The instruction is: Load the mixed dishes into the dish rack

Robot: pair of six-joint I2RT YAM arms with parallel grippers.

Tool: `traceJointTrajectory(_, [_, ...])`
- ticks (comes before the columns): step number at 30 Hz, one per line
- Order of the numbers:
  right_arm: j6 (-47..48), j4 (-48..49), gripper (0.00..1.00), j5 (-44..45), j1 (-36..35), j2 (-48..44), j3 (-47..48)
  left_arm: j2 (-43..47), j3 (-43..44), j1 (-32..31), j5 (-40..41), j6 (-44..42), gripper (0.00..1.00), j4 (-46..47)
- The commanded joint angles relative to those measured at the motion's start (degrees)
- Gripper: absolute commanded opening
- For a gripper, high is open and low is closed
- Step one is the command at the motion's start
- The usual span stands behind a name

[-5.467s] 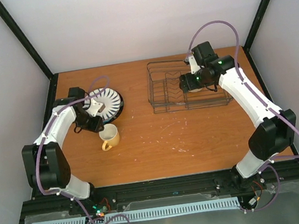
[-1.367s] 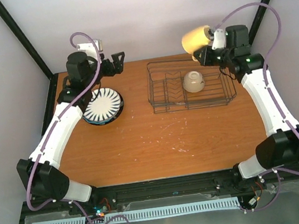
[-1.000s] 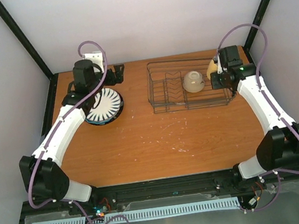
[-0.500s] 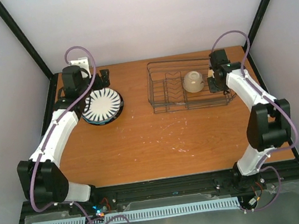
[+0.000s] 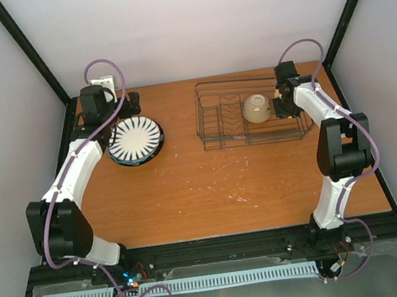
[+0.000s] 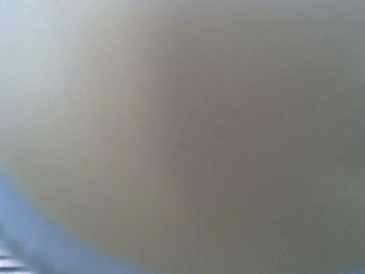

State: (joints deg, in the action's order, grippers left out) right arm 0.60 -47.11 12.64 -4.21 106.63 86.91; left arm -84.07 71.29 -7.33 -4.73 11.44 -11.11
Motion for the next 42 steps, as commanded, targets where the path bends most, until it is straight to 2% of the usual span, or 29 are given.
traceJointTrajectory(1, [-1.0, 1.8, 0.03, 0.4, 1.9, 2.1, 3.5, -3.0, 5.3, 1.1, -1.2, -2.0, 1.0, -0.3])
traceJointTrajectory(18, [-2.2, -1.7, 0.04, -6.0, 2.6, 9.6, 6.4, -7.3, 8.6, 2.8, -2.4, -1.8, 1.0, -2.5])
traceJointTrajectory(21, [-2.6, -2.6, 0.18, -5.9, 2.6, 9.0, 5.1, -7.3, 8.6, 2.8, -2.4, -1.8, 1.0, -3.0])
traceJointTrajectory(23, [-2.8, -2.7, 0.23, -5.5, 2.6, 8.1, 3.8, -7.2, 8.5, 2.9, -2.4, -1.8, 1.0, -3.2])
traceJointTrajectory(26, [-2.9, -3.3, 0.4, -4.4, 2.6, 6.9, 1.9, -7.4, 8.3, 3.0, -2.7, -1.9, 1.0, -4.0])
traceJointTrajectory(30, [-3.5, -3.8, 0.54, -3.9, 2.7, 5.3, 0.9, -7.7, 8.7, 3.3, -3.1, -1.5, 1.0, -5.9])
traceJointTrajectory(36, [-4.5, -4.7, 0.6, -2.9, 2.6, 0.6, 1.8, -7.9, 8.5, 8.1, -8.1, 1.8, 1.0, -9.0])
traceJointTrajectory(42, [-6.6, -7.0, 0.61, -6.6, 2.6, -6.4, 9.2, -10.0, 9.2, 15.4, -15.1, 0.2, 0.97, -15.8])
